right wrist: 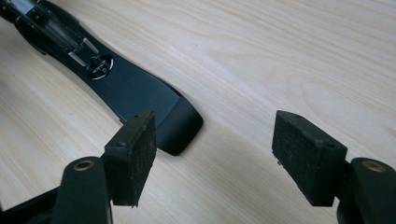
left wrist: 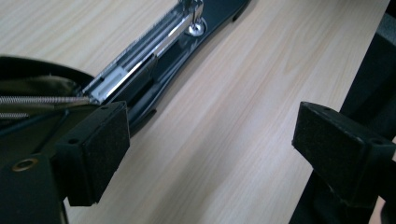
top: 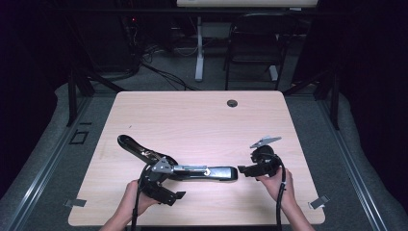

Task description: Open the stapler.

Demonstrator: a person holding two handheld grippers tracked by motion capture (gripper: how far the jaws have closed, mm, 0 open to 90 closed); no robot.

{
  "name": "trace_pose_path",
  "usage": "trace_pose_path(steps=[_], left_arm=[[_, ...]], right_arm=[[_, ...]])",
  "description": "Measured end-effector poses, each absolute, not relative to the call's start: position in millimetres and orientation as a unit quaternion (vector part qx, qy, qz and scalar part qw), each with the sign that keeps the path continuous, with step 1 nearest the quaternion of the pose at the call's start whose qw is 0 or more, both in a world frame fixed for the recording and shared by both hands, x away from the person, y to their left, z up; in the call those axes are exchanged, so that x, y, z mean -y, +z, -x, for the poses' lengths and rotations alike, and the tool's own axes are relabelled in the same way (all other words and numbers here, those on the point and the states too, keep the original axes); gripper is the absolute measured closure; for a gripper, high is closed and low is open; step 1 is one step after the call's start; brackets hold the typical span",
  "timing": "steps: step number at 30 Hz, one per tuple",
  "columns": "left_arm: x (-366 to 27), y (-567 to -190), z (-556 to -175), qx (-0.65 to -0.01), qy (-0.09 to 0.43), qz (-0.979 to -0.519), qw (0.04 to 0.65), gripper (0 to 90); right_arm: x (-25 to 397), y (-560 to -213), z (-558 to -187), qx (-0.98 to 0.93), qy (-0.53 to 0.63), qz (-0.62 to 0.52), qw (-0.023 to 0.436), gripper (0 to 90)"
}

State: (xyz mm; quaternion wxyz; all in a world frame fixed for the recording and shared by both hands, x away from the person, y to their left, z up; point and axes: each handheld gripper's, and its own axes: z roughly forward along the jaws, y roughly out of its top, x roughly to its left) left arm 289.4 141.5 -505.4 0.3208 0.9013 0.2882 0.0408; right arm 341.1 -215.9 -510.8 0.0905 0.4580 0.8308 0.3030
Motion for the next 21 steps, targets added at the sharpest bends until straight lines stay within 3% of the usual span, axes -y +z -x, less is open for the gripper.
trace_pose_path(steps=[5,10,16,21], left_arm=[[-149.7,-508.9,-288.9,-0.303,0.028,-0.9,0.311,7.3],[-158.4,-510.3,-287.4,-0.313,0.025,-0.898,0.309,6.7],[-167.9,-511.1,-285.2,-0.319,0.023,-0.896,0.307,5.6],[-168.0,-511.9,-285.5,-0.317,0.022,-0.897,0.308,5.6]], right_arm=[[228.1,-519.4,-350.0,-0.838,0.268,-0.467,0.087,28.0],[228.7,-518.7,-358.7,-0.843,0.238,-0.477,0.074,17.0],[234.9,-518.3,-364.9,-0.844,0.225,-0.484,0.06,12.1],[240.0,-515.1,-367.7,-0.84,0.226,-0.49,0.057,14.1]])
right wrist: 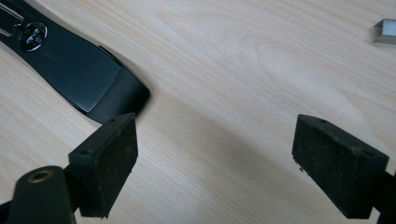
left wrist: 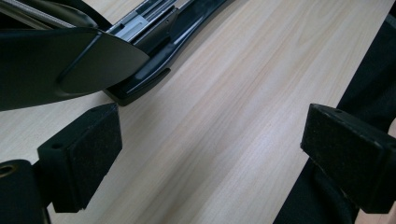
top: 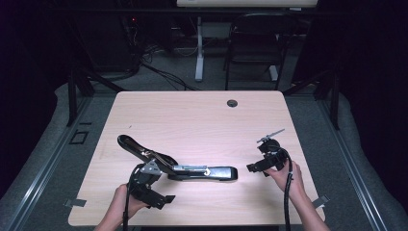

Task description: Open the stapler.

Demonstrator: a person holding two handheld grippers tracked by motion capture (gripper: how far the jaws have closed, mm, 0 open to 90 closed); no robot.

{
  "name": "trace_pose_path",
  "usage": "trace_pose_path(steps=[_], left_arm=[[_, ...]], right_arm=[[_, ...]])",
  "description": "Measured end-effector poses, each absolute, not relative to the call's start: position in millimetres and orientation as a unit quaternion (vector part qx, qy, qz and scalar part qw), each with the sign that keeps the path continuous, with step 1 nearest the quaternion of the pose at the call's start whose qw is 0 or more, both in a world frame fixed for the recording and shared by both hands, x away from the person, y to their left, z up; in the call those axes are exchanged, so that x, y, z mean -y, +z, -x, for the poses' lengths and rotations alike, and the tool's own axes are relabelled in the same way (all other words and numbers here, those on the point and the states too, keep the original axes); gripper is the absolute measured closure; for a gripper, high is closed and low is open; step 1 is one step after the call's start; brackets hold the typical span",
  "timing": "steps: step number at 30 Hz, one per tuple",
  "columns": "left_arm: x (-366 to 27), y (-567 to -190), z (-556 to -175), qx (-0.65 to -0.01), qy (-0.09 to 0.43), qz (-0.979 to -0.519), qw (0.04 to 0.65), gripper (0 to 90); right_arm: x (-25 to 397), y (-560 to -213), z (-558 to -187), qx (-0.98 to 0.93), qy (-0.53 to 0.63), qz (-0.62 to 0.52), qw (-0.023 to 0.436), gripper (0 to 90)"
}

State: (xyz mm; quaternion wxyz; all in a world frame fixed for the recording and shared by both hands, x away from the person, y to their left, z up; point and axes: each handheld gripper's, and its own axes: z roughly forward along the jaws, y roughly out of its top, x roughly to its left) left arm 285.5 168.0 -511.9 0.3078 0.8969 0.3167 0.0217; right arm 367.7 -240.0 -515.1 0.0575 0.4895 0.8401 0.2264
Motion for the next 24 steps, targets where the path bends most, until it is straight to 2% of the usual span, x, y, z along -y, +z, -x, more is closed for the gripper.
trace_pose_path(steps=[24], left_arm=[[-163.3,-515.2,-284.3,-0.31,0.011,-0.902,0.301,4.9]], right_arm=[[266.2,-513.2,-390.2,-0.826,0.204,-0.522,0.051,15.8]])
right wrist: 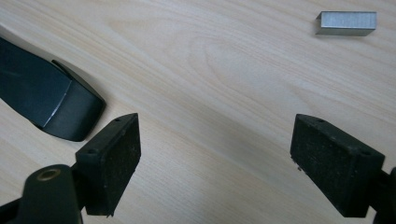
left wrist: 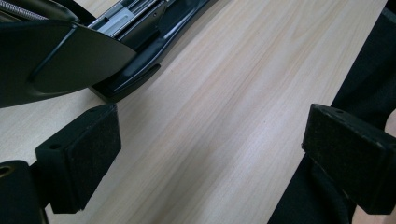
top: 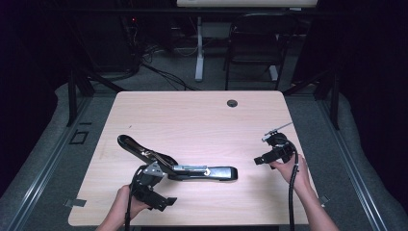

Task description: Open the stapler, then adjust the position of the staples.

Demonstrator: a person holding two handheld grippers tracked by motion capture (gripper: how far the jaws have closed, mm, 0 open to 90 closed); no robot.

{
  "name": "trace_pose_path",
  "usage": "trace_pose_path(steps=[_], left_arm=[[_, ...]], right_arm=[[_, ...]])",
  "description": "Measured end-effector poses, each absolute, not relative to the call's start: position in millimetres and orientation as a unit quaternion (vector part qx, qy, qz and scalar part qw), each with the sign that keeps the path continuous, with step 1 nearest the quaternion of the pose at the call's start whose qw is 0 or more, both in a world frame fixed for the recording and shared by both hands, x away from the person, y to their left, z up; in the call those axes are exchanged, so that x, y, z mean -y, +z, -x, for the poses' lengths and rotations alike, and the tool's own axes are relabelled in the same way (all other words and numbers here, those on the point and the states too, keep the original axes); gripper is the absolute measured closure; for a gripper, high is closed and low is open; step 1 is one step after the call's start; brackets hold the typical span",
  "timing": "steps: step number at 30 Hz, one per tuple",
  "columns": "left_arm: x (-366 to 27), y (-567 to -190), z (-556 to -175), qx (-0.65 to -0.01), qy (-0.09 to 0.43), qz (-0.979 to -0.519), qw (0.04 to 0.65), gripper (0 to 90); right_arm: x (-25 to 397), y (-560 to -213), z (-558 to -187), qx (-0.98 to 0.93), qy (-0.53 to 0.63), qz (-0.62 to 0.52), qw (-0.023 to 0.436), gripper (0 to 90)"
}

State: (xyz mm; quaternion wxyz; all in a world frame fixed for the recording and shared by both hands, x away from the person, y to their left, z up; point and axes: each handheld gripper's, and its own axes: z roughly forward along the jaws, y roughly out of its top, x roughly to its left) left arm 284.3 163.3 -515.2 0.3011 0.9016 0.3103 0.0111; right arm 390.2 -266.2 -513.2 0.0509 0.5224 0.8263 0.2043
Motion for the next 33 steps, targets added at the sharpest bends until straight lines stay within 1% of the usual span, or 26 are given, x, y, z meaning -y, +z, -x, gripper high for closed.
trace_pose_path(steps=[5,16,18,22,25,26,32,33], left_arm=[[-164.1,-514.5,-283.7,-0.314,0.013,-0.899,0.304,4.7],[-165.1,-516.7,-283.6,-0.318,0.01,-0.901,0.296,2.6],[-164.0,-516.8,-283.7,-0.315,0.009,-0.902,0.295,2.4],[-161.6,-517.3,-282.7,-0.312,0.006,-0.903,0.294,2.2],[-161.7,-517.6,-283.0,-0.31,0.005,-0.904,0.294,2.1],[-161.9,-517.7,-283.2,-0.309,0.004,-0.905,0.293,2.1],[-161.8,-516.5,-282.6,-0.307,0.005,-0.904,0.297,2.0],[-161.5,-516.3,-282.6,-0.306,0.005,-0.905,0.296,2.1]], right_arm=[[269.2,-509.2,-399.6,-0.815,0.214,-0.536,0.058,16.0],[280.7,-510.8,-426.8,-0.806,0.206,-0.554,0.04,15.0],[280.4,-511.5,-431.3,-0.802,0.2,-0.561,0.047,17.1],[281.7,-513.4,-439.0,-0.791,0.208,-0.573,0.05,16.9],[284.2,-512.6,-446.0,-0.796,0.202,-0.57,0.044,16.9],[283.3,-514.0,-447.3,-0.787,0.209,-0.578,0.05,17.0],[286.5,-513.3,-461.1,-0.785,0.203,-0.583,0.054,22.8],[286.9,-514.1,-463.1,-0.784,0.208,-0.581,0.061,24.4]])
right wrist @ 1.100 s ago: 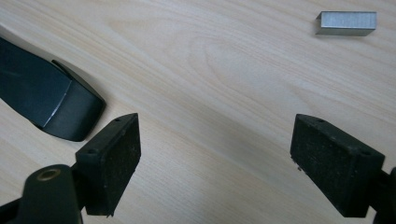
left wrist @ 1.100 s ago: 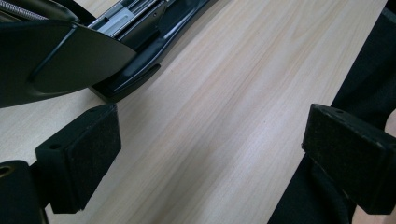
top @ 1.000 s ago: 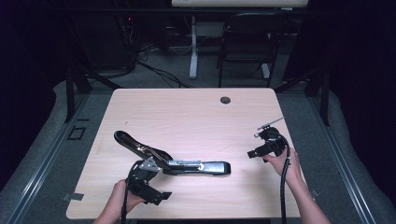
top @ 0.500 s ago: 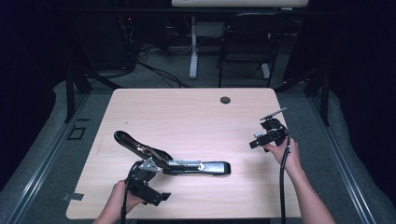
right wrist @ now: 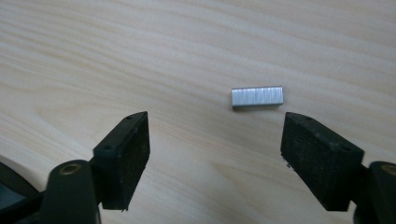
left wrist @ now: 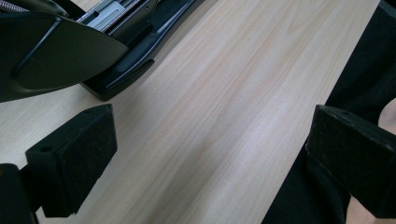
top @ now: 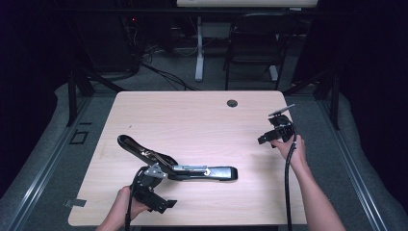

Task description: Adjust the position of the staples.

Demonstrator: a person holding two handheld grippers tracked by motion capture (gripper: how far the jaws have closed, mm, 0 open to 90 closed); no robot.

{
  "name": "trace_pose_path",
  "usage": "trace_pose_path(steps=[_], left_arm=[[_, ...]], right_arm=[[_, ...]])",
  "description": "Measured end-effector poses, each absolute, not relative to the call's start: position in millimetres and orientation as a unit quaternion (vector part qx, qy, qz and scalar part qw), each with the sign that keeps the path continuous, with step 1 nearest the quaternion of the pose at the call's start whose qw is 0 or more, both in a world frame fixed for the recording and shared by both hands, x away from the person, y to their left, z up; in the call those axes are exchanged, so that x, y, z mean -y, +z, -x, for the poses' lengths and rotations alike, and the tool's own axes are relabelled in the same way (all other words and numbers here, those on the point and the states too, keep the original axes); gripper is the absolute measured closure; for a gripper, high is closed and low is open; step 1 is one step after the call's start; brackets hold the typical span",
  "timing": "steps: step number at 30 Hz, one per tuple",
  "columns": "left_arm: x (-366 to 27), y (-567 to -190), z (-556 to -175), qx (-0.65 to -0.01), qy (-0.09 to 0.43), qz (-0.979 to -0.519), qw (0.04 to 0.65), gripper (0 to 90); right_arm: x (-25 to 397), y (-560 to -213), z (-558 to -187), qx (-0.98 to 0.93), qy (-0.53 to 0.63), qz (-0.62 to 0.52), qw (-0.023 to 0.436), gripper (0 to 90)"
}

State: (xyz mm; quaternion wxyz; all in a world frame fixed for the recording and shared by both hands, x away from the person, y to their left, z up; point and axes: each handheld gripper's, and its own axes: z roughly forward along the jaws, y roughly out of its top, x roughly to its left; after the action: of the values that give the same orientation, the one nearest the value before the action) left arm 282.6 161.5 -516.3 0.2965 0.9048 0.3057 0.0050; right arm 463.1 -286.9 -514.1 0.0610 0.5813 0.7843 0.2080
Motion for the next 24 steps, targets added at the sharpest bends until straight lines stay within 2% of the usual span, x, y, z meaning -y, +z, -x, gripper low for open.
trace_pose_path(steps=[12,21,24], left_arm=[[-158.7,-517.1,-282.9,-0.297,0.0,-0.909,0.292,2.1],[-158.3,-516.8,-282.9,-0.296,0.001,-0.91,0.292,2.1],[-157.9,-516.8,-282.8,-0.296,0.003,-0.91,0.292,2.1]], right_arm=[[286.9,-526.4,-484.6,-0.78,0.19,-0.593,0.067,29.0],[292.3,-533.8,-495.6,-0.786,0.176,-0.589,0.071,42.2],[291.9,-533.1,-498.0,-0.794,0.173,-0.579,0.068,43.2]])
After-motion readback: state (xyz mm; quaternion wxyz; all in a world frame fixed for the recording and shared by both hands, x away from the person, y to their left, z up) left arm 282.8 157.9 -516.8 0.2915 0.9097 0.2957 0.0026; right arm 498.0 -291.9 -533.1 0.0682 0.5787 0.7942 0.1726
